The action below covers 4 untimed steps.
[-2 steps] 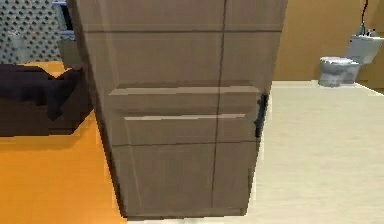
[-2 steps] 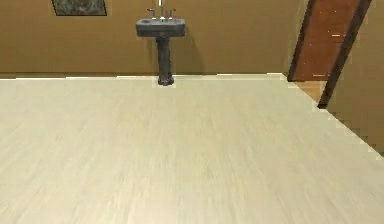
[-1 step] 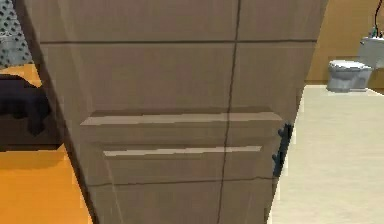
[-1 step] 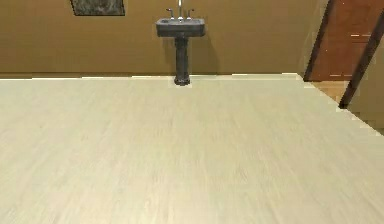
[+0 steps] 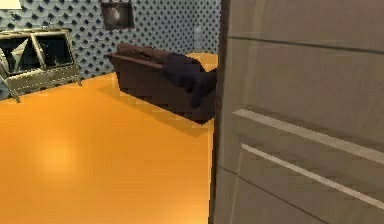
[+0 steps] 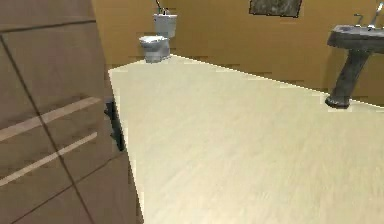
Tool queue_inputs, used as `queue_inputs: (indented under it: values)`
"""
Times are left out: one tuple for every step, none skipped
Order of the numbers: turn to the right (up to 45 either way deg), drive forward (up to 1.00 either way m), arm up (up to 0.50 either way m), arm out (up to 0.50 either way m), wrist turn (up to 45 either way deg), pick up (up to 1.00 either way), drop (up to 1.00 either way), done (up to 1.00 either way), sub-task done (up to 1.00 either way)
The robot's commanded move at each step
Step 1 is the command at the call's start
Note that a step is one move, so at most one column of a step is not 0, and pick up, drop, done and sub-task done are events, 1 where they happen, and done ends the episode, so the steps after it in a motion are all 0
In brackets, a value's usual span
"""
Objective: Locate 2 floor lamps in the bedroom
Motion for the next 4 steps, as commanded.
queue_inputs:
  values:
    - [0.0,0.30,0.00,0.00,0.0,0.00,0.00,0.00,0.00]
    - [-45.0,0.00,0.00,0.00,0.0,0.00,0.00,0.00,0.00]
    - [-3.0,0.00,0.00,0.00,0.0,0.00,0.00,0.00,0.00]
    - [-3.0,0.00,0.00,0.00,0.0,0.00,0.00,0.00,0.00]
